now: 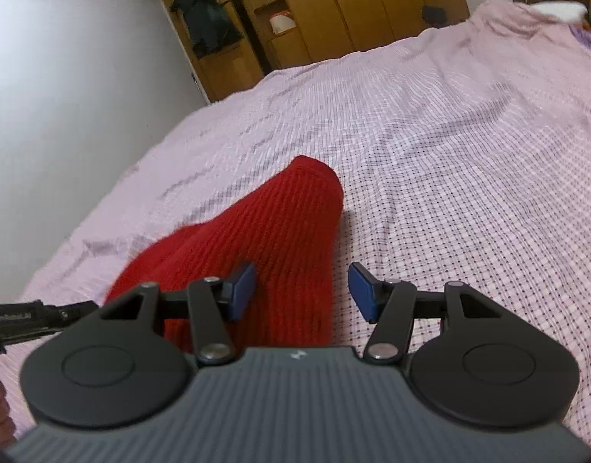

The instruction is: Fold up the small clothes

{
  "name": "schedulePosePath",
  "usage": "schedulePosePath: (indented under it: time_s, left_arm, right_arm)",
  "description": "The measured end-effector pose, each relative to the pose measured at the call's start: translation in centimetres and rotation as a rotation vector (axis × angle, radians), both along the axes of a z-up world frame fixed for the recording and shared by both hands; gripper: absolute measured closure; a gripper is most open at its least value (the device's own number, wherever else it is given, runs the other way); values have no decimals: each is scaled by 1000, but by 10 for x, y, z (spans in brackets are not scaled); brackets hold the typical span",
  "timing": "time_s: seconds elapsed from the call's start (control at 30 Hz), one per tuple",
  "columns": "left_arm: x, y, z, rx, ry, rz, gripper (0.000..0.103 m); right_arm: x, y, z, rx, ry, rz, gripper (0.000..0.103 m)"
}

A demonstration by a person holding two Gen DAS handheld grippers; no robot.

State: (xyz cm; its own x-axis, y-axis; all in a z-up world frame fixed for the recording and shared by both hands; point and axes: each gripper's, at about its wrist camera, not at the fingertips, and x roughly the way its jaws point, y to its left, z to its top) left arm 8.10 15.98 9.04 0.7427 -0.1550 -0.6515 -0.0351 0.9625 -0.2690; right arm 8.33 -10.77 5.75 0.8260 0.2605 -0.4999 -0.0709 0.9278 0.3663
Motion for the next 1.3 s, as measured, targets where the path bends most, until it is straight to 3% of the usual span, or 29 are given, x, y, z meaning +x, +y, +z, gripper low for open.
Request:
schedulePosePath:
  time_s: [0.1, 0.2, 0.33, 0.43, 0.5, 0.57, 0.67, 0.77, 0.87, 0.97, 1.07, 1.17, 1.3]
  left_arm:
    - [4, 9, -17, -57, 61, 17, 85]
    - [1, 12, -15, -98, 42, 19, 85]
    - [0, 9, 0, -82, 3, 7, 79]
    - [-2, 0, 13, -75, -24, -1, 68]
    - [-7, -5, 22, -70, -51, -9, 43]
    - [-8, -14, 27, -48, -73, -23, 33]
    - [-5, -30, 25, 26, -76, -63, 30]
    - [1, -37, 13, 69, -50, -61, 28]
    - [11, -36, -7, 108, 8, -17, 26]
    - [14, -22, -23, 28, 24, 16, 14]
    - [17, -15, -30, -40, 48, 20, 11]
    - [17, -12, -32, -70, 55, 12, 11]
    - [17, -14, -35, -55, 38, -23, 10]
  right_arm:
    - [7, 1, -8, -41, 26, 23, 45]
    - [10, -8, -9, -48, 46, 32, 45]
    - [4, -10, 1, -76, 27, 35, 45]
    - [-5, -10, 10, -73, -11, 25, 45]
    - [-11, -11, 14, -47, -33, 24, 45]
    - [-11, -6, 13, -22, -19, 66, 45]
    - [-7, 22, 3, -40, 19, 177, 43]
    - [-15, 64, -4, -254, -36, 227, 42]
    - [-15, 73, -4, -292, -51, 228, 42]
    - [-12, 56, -4, -227, -36, 239, 42]
    - [-11, 32, 0, -103, -27, 232, 40]
    - [-10, 8, -1, 44, 13, 194, 20]
    - [2, -22, -16, 214, 120, 183, 14]
